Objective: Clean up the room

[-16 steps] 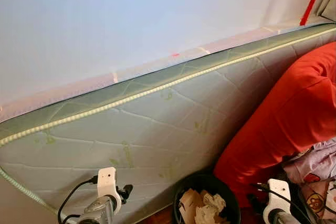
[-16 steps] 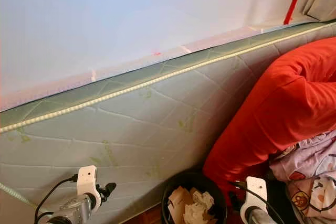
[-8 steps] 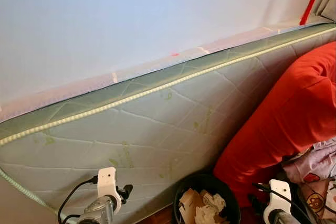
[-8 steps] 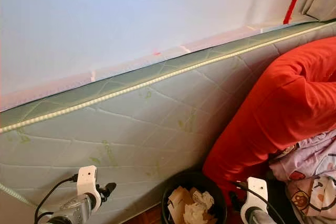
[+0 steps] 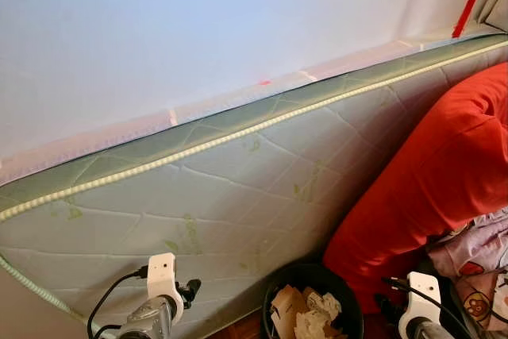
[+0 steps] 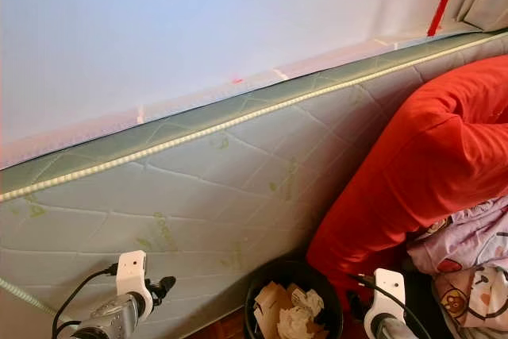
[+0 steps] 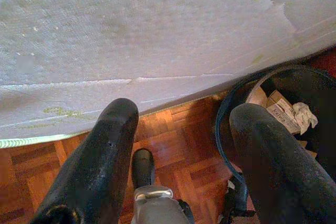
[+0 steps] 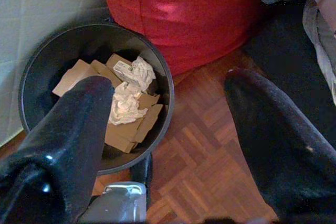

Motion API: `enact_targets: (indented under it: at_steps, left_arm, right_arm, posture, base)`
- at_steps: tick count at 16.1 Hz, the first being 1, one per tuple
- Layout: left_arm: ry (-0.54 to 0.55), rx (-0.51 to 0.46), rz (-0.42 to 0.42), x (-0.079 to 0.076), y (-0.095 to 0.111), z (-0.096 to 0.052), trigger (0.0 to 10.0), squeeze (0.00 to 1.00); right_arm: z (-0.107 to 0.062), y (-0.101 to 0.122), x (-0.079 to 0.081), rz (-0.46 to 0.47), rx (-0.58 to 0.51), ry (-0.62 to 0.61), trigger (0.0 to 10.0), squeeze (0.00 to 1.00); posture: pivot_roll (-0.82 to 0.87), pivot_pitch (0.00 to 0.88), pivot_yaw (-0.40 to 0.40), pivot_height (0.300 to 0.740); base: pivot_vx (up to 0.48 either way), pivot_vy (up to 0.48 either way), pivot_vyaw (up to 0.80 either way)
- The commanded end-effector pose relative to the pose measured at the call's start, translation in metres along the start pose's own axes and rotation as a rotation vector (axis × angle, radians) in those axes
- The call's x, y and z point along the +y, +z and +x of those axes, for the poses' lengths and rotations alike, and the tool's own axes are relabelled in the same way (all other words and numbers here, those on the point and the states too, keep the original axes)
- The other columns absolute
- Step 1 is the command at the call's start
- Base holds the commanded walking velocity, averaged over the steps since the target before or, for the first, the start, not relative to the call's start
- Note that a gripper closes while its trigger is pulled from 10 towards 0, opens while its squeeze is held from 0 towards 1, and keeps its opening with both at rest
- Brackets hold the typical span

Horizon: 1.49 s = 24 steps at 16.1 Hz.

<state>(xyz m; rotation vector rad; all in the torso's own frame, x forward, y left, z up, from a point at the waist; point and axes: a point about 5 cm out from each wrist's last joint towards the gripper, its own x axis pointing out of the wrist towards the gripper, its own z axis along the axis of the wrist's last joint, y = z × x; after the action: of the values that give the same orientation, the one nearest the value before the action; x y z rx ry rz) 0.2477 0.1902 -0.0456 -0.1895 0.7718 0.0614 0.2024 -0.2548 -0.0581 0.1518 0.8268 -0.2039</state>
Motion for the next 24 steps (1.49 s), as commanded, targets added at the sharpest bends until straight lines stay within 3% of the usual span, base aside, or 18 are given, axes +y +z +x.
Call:
enact_targets:
  at_steps: [1, 19, 24]
  left_arm:
    - [0.007, 0.009, 0.011, 0.0024, -0.0032, -0.0008, 10.0, 0.00]
    - [0.008, 0.011, 0.012, 0.0026, -0.0040, -0.0010, 10.0, 0.00]
    - [0.015, 0.008, 0.016, 0.0026, -0.0028, -0.0007, 10.0, 0.00]
  right_arm:
    - [-0.0008, -0.0053, -0.0002, 0.018, 0.018, -0.004, 10.0, 0.00]
    - [-0.0009, -0.0061, 0.0000, 0.021, 0.018, -0.003, 10.0, 0.00]
    - [-0.0007, -0.0048, -0.0002, 0.022, 0.016, -0.003, 10.0, 0.00]
  posture:
    - [0.02, 0.000, 0.017, 0.740]
    - [0.02, 0.000, 0.015, 0.740]
    - [0.02, 0.000, 0.013, 0.740]
  base:
    - [0.000, 0.000, 0.00]
    - [-0.244, 0.000, 0.00]
    - [0.000, 0.000, 0.00]
